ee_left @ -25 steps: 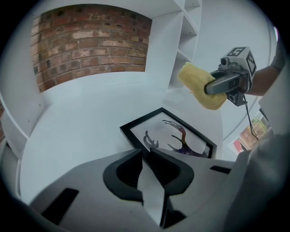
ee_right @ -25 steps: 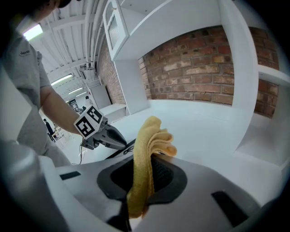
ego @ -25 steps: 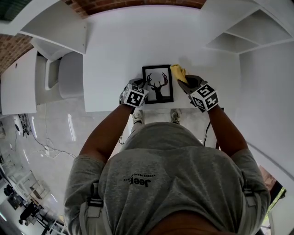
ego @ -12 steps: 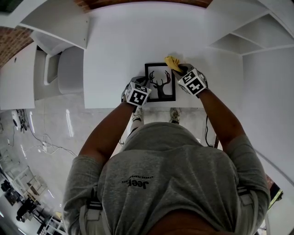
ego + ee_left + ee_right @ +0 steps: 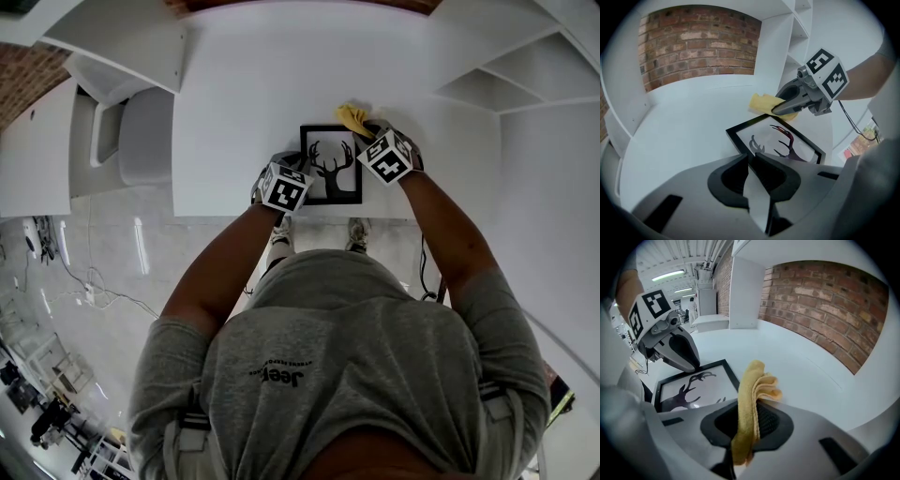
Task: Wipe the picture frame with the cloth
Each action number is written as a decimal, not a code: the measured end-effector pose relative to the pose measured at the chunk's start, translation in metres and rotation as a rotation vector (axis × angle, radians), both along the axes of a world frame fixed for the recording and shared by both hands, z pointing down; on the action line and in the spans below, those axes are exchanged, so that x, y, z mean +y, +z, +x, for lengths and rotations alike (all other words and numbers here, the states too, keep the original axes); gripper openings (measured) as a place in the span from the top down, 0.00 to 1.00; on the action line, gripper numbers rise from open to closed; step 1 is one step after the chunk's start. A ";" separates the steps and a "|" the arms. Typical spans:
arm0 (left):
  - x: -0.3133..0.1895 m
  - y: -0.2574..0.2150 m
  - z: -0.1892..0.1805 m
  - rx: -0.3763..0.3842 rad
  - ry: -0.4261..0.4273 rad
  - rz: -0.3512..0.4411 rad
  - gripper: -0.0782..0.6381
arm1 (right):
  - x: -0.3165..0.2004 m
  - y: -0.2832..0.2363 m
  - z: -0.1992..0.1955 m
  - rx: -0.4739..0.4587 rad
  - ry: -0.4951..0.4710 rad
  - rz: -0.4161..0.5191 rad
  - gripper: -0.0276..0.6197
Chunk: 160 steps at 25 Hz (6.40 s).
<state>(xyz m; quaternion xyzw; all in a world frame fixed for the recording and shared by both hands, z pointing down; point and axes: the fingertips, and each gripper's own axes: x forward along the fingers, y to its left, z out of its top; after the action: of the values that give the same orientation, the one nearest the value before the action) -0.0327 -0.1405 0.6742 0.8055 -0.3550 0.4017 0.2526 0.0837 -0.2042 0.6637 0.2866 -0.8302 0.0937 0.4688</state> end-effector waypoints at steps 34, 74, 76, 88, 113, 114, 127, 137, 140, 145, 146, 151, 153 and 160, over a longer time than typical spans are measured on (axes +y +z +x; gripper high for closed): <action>-0.002 0.001 -0.001 0.054 -0.080 -0.046 0.80 | 0.165 -0.005 0.000 -0.045 -0.059 -0.109 0.87; -0.001 0.002 0.001 0.071 -0.062 -0.031 0.80 | 0.004 -0.005 -0.024 -0.022 0.052 -0.007 0.87; -0.001 0.002 0.001 0.072 -0.065 -0.035 0.80 | 0.001 -0.003 -0.025 -0.013 0.054 -0.002 0.87; -0.003 0.004 0.000 0.077 -0.058 -0.025 0.80 | -0.003 -0.001 -0.024 -0.011 0.065 -0.019 0.87; -0.002 0.002 -0.001 0.086 -0.081 -0.034 0.80 | 0.108 0.003 -0.030 0.083 -0.095 -0.061 0.87; -0.002 0.002 -0.001 0.086 -0.082 -0.033 0.80 | 0.114 0.003 -0.030 0.082 -0.100 -0.067 0.87; -0.003 0.002 -0.001 0.083 -0.078 -0.027 0.80 | 0.167 0.001 -0.032 0.080 -0.147 -0.147 0.87; -0.002 0.001 -0.002 0.082 -0.086 -0.027 0.80 | 0.171 -0.001 -0.030 0.078 -0.142 -0.166 0.87; -0.003 -0.001 -0.002 0.078 -0.082 -0.021 0.80 | 0.173 -0.001 -0.030 0.072 -0.141 -0.170 0.87; -0.002 0.002 0.000 0.087 -0.088 -0.023 0.80 | 0.154 -0.011 -0.031 0.009 -0.109 -0.140 0.86; -0.002 0.002 -0.001 0.086 -0.088 -0.023 0.80 | 0.144 -0.015 -0.031 -0.003 -0.095 -0.125 0.86; -0.003 -0.001 -0.001 0.093 -0.088 -0.014 0.80 | 0.079 -0.021 -0.034 -0.028 -0.010 -0.075 0.86; -0.003 -0.001 0.000 0.092 -0.086 -0.014 0.80 | 0.055 -0.020 -0.038 -0.030 0.014 -0.061 0.86; -0.001 0.001 0.001 0.093 -0.083 -0.022 0.80 | 0.003 -0.010 -0.049 0.022 0.027 -0.008 0.87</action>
<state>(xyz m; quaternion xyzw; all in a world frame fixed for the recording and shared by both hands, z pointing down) -0.0321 -0.1418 0.6749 0.8049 -0.3715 0.3572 0.2942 0.0350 -0.2015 0.6541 0.2971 -0.8208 0.1002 0.4775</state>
